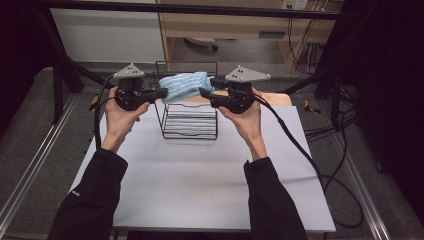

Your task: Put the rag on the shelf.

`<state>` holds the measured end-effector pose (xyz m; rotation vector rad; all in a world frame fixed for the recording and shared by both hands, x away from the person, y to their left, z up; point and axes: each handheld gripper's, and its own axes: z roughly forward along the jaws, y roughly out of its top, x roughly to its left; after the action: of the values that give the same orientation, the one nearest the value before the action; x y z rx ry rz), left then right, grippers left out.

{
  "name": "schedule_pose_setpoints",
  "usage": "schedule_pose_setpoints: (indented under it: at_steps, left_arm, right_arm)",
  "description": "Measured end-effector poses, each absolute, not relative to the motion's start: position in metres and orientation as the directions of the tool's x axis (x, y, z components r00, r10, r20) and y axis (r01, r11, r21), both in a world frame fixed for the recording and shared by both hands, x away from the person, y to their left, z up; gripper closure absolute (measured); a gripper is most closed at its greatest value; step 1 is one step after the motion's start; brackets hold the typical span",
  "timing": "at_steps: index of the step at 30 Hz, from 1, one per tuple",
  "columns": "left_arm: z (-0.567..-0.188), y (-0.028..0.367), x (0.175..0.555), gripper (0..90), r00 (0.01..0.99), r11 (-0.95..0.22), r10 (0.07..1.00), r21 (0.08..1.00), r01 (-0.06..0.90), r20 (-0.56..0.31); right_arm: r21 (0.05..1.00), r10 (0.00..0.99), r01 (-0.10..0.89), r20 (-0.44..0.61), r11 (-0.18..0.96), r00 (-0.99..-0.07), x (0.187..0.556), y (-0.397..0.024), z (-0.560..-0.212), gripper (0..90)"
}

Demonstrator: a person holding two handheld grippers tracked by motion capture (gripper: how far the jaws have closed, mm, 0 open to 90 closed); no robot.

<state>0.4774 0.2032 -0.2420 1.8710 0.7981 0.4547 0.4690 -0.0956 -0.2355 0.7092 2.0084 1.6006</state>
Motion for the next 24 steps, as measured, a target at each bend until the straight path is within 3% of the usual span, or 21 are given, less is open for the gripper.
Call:
schedule_pose_setpoints:
  at_steps: [3,7,10,17,24]
  left_arm:
    - [-0.246,0.202,0.478,90.0,0.71,-0.296,0.704,0.9,0.321,-0.021]
    - [-0.248,0.2,0.478,90.0,0.708,-0.3,0.706,0.9,0.316,-0.014]
    - [-0.249,0.2,0.477,90.0,0.709,-0.294,0.705,0.904,0.31,-0.013]
    - [-0.254,0.203,0.478,90.0,0.706,-0.288,0.708,0.906,0.31,-0.016]
    - [-0.262,0.198,0.482,90.0,0.698,-0.273,0.716,0.909,0.316,-0.027]
  right_arm:
    - [0.984,0.66,0.089,-0.037,0.156,-0.751,0.467,-0.096,-0.229,54.7]
    - [0.981,0.647,0.112,-0.017,0.158,-0.763,0.468,-0.088,-0.22,79.2]
    - [0.967,0.637,0.158,-0.004,0.198,-0.771,0.473,-0.08,-0.224,89.2]
    - [0.937,0.661,0.245,0.021,0.248,-0.75,0.48,-0.085,-0.248,90.0]
    - [0.941,0.681,0.25,0.028,0.23,-0.732,0.485,-0.092,-0.265,90.0]
